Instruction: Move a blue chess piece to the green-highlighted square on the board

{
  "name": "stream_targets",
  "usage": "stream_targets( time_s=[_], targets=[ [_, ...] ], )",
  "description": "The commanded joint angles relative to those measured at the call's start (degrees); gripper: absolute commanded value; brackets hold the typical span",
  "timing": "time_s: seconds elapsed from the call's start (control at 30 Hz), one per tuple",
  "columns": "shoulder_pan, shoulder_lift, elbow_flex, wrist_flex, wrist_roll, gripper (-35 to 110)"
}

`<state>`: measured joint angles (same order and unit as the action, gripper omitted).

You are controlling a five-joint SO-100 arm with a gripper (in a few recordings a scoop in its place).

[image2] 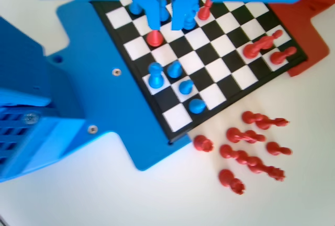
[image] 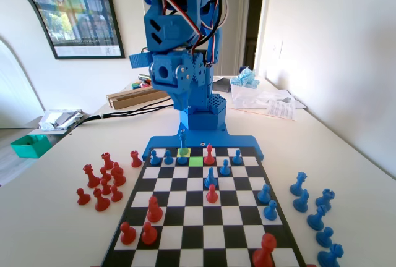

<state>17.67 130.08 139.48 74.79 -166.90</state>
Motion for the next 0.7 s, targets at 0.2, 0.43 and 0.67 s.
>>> stream_targets(
  time_s=[0.2, 0.43, 0.67],
  targets=[
    [0.6, 0.1, 1.3, -0.3, -7.6, 14],
    [0.3, -0.5, 5.4, -3.7, -7.7, 15],
    [0.6, -2.8, 5.9, -6.2, -7.5, 15]
  ],
)
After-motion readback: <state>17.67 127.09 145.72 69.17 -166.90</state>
